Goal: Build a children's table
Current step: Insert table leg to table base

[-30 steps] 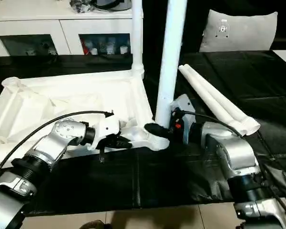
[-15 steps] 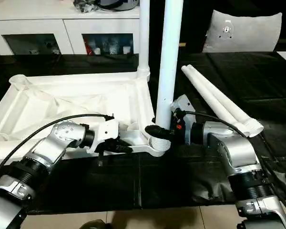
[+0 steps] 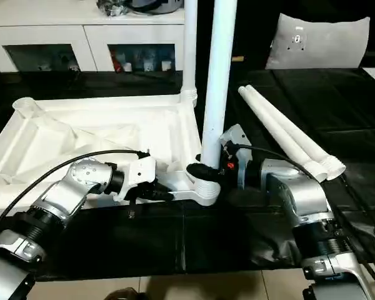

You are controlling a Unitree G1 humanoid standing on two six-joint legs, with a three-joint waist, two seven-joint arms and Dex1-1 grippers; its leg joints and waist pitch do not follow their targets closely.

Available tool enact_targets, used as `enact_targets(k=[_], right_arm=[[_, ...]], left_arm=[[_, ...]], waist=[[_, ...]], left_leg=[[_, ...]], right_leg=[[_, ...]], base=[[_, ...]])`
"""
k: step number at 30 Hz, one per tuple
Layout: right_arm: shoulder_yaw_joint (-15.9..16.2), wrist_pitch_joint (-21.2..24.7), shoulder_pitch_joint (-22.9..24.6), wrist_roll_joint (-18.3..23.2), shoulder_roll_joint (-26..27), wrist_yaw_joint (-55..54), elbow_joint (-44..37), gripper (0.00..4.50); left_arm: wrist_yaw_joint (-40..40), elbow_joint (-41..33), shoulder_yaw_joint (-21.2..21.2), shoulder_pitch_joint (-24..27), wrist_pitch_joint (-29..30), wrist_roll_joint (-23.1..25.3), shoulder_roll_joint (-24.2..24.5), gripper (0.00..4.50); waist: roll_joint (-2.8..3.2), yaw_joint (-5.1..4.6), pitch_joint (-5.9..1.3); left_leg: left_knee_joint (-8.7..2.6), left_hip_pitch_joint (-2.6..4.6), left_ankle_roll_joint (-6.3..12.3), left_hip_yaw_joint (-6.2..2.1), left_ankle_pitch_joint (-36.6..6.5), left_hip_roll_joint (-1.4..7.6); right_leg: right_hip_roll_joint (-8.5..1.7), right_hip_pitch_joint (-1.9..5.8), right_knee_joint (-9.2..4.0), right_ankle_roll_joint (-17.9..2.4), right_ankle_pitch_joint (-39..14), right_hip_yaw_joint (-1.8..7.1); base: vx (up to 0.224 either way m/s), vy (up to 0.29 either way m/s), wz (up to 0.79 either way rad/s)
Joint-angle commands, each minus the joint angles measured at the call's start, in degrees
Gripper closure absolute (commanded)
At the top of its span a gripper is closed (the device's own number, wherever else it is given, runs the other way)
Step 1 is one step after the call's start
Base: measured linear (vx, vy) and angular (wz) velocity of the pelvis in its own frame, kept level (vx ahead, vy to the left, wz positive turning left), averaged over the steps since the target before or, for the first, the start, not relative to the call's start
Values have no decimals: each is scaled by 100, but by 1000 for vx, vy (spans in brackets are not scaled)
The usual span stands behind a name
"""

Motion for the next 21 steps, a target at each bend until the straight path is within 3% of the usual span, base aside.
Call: enact_targets(k=[1,8,9,11,14,15,18,19,21], right_arm=[[32,-108,23,-160,106,-161,239,259],[-262,-148,298,103,290,-206,353,259],[-324,-156,371,179,335,-209,371,259],[-405,-171,455,263,393,-220,400,259],[-617,-314,681,379,548,-319,560,259],[-647,-361,722,385,573,-330,601,259],[-852,-597,923,455,741,-458,704,259],[-911,-637,974,489,789,-498,708,259],[-1010,-694,1082,553,869,-541,690,259]], left_arm=[[-80,11,-196,62,27,188,13,450],[-55,46,-172,48,31,204,5,450],[-52,53,-169,45,33,205,3,450],[-46,64,-165,41,32,206,-1,450],[-34,89,-150,37,33,211,-13,450],[-35,95,-148,35,32,212,-15,450],[-28,117,-145,32,28,212,-28,450],[-29,122,-145,31,27,212,-29,450],[-24,139,-141,27,23,214,-35,450]], waist=[[-88,-30,-374],[-62,-43,-356],[-24,-30,-363],[-48,-26,-380],[-30,-17,-387],[-8,-24,-385],[-17,-26,-375],[18,-26,-370],[6,-29,-374]], left_leg=[[-441,123,180,-84,-855,368],[-472,139,80,-94,-1147,373],[-474,142,66,-101,-1146,374],[-470,146,90,-95,-1085,376],[-465,137,151,-90,-974,372],[-474,134,133,-96,-1050,371],[-486,142,113,-93,-1174,372],[-504,154,61,-99,-1308,377],[-519,153,40,-108,-1332,382]], right_leg=[[-387,189,-401,-1599,-476,166],[-385,181,-436,-1548,-752,176],[-386,183,-425,-1552,-708,175],[-379,189,-416,-1574,-494,172],[-387,199,-403,-1643,-215,163],[-380,200,-413,-1649,-259,154],[-389,195,-434,-1636,-474,158],[-394,184,-458,-1594,-668,165],[-390,191,-455,-1563,-673,162]], base=[[0,0,0],[0,0,0],[0,0,0],[0,0,0],[0,0,0],[0,0,0],[0,0,0],[0,0,0],[0,0,0]])
